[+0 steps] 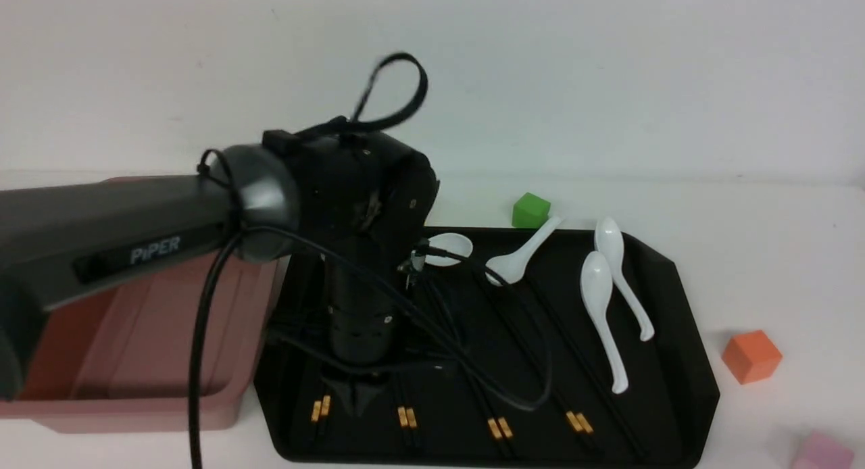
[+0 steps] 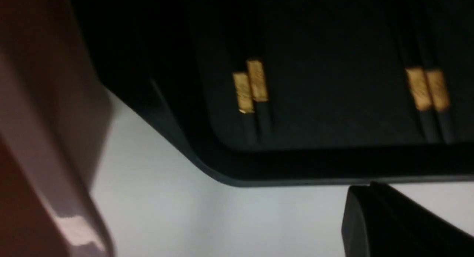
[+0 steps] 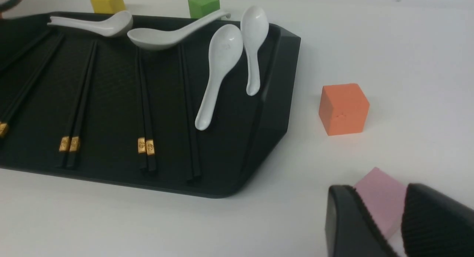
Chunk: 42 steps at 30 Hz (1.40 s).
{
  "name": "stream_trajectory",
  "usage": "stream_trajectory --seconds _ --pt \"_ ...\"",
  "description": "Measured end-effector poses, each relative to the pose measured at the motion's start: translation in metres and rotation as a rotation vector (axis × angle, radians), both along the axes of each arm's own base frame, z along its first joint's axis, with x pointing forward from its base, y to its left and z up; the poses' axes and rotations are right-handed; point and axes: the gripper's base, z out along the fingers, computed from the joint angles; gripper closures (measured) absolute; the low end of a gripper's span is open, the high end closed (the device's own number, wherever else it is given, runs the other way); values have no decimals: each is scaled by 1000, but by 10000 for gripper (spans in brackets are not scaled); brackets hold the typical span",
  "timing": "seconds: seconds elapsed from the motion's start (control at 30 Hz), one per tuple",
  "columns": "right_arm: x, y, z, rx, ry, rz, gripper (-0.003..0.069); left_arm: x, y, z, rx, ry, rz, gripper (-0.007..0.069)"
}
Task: On white tablecloth take chopsticks from black tray and put them in box.
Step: 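Reach over to the black tray and grasp a pair of chopsticks with the left gripper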
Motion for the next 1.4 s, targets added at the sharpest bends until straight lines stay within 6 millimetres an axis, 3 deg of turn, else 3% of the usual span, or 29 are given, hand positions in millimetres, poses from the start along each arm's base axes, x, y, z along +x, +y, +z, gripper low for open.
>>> stream_trajectory --seconds 0.3,0.53,0.97,1.4 --pt "0 0 0 0 0 0 417 27 43 0 -72 43 189 628" --pt "0 0 0 0 0 0 417 39 36 -19 -133 22 202 607" --pt "0 0 0 0 0 0 417 54 39 -54 -40 -35 254 337" --pt "0 0 0 0 0 0 417 57 37 -61 -40 -18 264 333"
